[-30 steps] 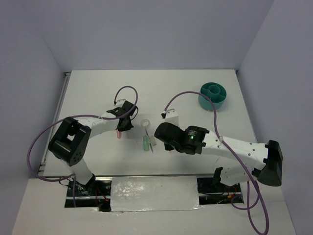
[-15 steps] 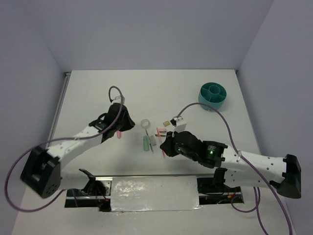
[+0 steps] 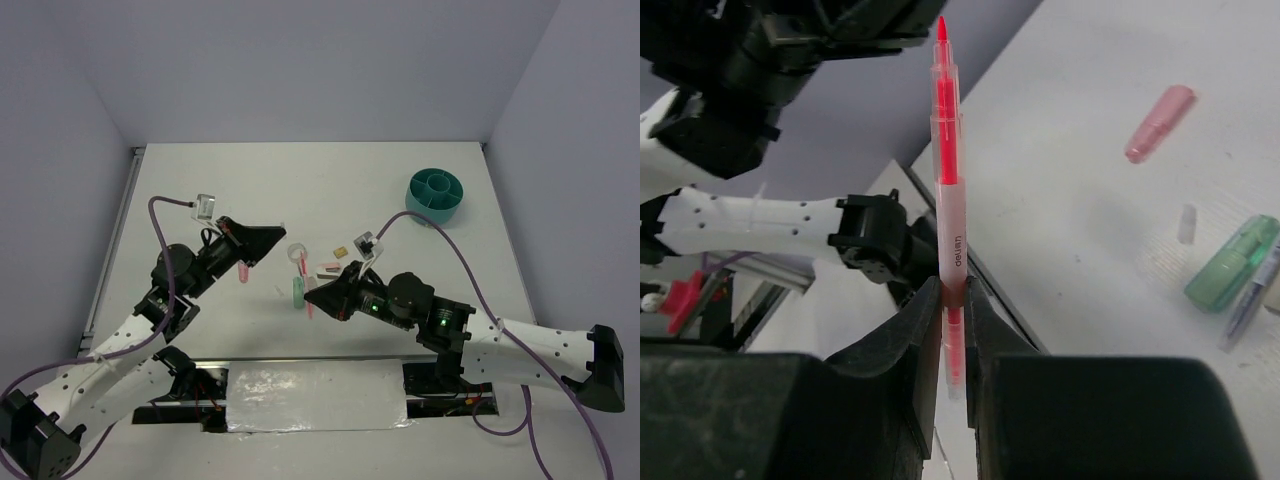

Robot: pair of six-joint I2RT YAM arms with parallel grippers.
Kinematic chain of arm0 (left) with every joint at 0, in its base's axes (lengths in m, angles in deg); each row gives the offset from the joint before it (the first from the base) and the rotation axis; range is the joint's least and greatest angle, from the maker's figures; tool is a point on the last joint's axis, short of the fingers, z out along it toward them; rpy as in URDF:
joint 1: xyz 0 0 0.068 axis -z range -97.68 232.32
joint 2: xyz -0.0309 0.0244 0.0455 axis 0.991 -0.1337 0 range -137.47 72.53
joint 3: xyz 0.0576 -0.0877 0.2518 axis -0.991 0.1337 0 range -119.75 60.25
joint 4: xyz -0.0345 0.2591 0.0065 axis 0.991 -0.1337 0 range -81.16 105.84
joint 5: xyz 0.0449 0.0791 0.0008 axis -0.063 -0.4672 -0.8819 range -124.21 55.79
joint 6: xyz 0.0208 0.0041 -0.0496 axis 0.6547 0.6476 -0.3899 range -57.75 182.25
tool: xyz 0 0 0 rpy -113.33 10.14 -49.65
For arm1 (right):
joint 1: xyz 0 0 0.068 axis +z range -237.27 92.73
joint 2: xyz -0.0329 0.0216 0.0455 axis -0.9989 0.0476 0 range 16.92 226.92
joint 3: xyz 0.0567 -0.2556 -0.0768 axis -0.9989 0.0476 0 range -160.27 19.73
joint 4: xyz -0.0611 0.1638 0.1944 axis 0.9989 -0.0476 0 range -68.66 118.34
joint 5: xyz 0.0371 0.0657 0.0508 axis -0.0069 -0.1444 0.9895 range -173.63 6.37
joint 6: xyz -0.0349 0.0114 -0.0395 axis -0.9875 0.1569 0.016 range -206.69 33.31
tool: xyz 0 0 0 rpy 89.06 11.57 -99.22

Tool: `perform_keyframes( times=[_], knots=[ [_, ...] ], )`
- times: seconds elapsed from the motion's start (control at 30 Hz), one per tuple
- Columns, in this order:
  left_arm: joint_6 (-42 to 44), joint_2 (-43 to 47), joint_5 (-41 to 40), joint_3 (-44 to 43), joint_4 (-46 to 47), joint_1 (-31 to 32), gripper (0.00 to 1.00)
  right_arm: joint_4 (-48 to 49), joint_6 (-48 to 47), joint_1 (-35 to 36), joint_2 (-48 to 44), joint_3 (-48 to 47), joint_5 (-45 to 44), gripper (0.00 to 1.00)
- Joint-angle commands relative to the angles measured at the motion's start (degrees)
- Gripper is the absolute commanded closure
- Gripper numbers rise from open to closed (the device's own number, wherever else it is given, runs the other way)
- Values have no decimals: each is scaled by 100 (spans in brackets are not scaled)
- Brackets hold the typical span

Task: Sort the stationery into containers
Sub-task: Close the pen cap on the pen.

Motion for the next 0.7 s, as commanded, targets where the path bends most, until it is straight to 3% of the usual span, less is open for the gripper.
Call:
perform_keyframes(
  times=[0.0,0.17,0.67],
  knots=[
    [-152,145,512,19,961,32,100,728,-180,70,-17,-134,499,100],
    [-309,75,837,71,1425,32,100,676,-163,105,221,-258,562,100],
    [-169,330,811,134,1330,41,100,500,-558,131,616,-802,544,100]
  ],
)
